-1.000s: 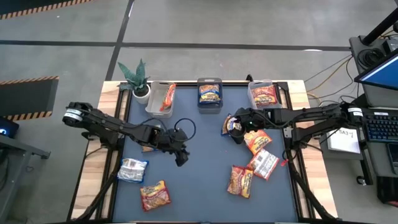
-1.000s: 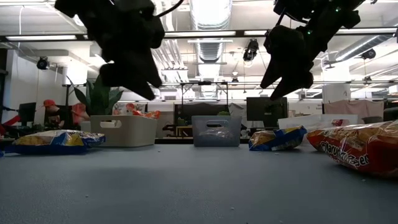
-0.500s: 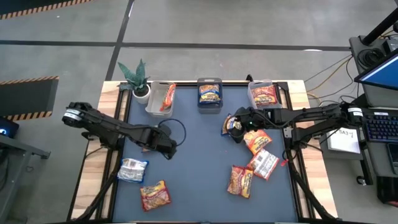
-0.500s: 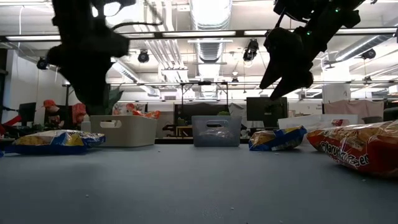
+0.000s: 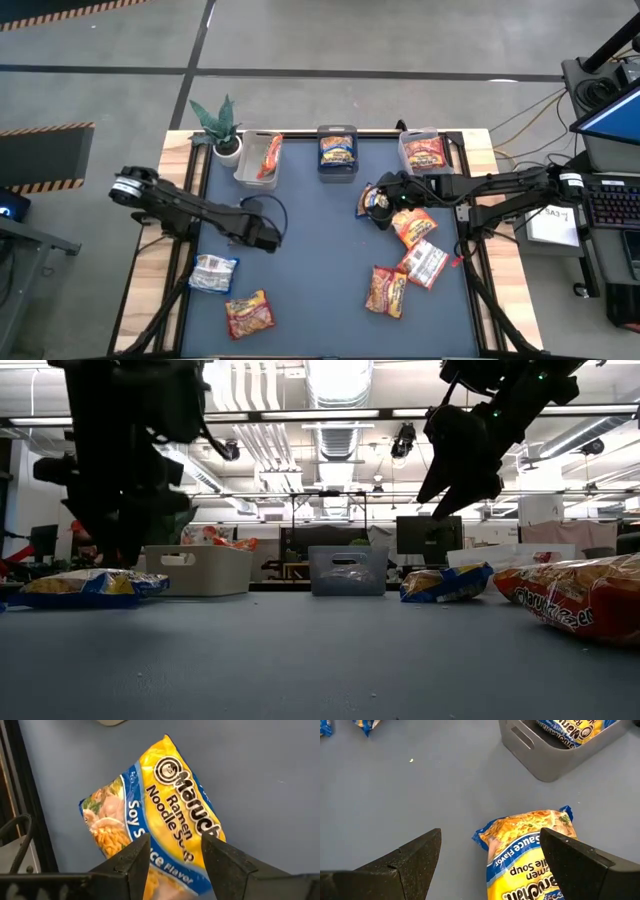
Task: Sort Maruchan noodles
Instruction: Put the blue noodle pack into the black bin
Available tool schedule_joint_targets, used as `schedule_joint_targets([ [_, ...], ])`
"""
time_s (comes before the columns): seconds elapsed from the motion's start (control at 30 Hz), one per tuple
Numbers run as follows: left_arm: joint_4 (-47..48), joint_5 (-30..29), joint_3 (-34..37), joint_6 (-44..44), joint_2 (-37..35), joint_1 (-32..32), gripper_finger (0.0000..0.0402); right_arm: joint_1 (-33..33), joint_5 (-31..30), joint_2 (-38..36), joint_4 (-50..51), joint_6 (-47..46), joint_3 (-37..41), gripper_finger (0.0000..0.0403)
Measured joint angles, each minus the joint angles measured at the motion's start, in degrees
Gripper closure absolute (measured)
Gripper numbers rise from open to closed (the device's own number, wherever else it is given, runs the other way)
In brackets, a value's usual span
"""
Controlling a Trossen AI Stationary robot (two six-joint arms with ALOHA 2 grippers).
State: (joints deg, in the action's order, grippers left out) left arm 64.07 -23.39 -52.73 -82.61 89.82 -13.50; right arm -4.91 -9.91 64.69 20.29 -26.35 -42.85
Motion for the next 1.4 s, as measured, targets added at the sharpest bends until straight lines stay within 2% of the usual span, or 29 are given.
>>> schedule_joint_targets([
  [0.33,-0.97,-2.22,-0.28,-0.43,9.43,1.05,0.0245,0.00,-0.60,0.00,0.00,-0.04,0.00,0.0076],
  [0.53,-0.72,-2.16,-1.23,0.09,11.15,1.21,0.0252,0.01,-0.62,0.00,-0.01,-0.07,0.00,0.0076],
  [0.67,-1.54,-1.90,-1.25,0.20,10.75,1.25,0.0285,0.00,-0.62,0.00,-0.02,-0.07,0.00,0.0076],
  [0.9,-4.19,-2.11,-1.25,2.88,10.55,1.25,0.0382,0.00,-0.64,0.02,-0.02,-0.07,0.00,0.0076],
  [0.97,-4.74,-2.06,-1.50,3.74,10.47,1.25,0.0395,0.00,-0.64,0.02,-0.02,-0.07,0.00,0.0076],
  [1.1,-7.00,-1.14,-4.22,8.31,10.47,1.18,0.0395,0.01,-0.64,0.02,-0.02,-0.07,0.00,0.0076],
  [1.2,-9.90,-1.01,-6.55,14.87,10.49,1.17,0.0401,0.00,-0.66,0.02,-0.02,-0.07,0.00,0.0076],
  [1.4,-27.53,-1.00,-9.57,36.45,10.49,0.57,0.0401,0.02,-0.66,0.02,-0.02,-0.04,0.00,0.0076],
])
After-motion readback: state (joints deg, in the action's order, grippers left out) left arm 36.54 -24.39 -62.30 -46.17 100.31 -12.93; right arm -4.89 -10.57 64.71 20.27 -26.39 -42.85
